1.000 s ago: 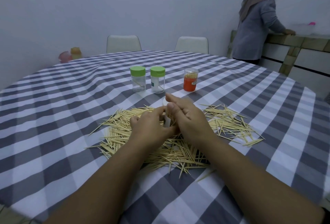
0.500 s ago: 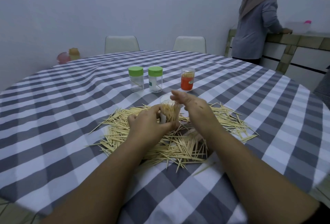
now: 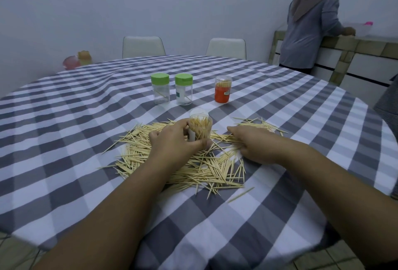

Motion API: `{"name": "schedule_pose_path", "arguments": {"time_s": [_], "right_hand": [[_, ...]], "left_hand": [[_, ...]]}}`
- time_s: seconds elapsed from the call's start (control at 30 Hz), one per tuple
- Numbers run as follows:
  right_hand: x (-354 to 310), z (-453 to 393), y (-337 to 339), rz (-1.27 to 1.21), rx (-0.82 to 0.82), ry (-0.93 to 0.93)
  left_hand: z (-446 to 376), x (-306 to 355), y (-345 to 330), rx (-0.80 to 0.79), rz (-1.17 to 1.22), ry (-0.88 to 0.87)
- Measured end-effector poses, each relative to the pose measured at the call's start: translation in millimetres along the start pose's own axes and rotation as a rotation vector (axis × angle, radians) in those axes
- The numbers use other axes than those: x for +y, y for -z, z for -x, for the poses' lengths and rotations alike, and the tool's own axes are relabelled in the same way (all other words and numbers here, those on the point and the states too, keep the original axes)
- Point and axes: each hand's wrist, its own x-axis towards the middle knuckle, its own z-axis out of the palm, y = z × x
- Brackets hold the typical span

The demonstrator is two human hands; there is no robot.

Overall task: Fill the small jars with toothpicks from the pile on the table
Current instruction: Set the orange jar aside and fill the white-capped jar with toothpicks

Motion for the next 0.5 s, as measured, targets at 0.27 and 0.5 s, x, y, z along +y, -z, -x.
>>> {"name": "schedule_pose_path", "arguments": {"time_s": [0.27, 0.5], "right_hand": [[-10.8, -18.8, -10.0, 0.394, 0.183, 0.103], [-17.0, -27.6, -6.2, 0.474, 0.25, 0.072]], "left_hand": [[-1.0, -0.7, -0.7, 0.012, -0.028, -0.002], [-4.9, -4.7, -3.0, 0.013, -0.032, -0.007]]}}
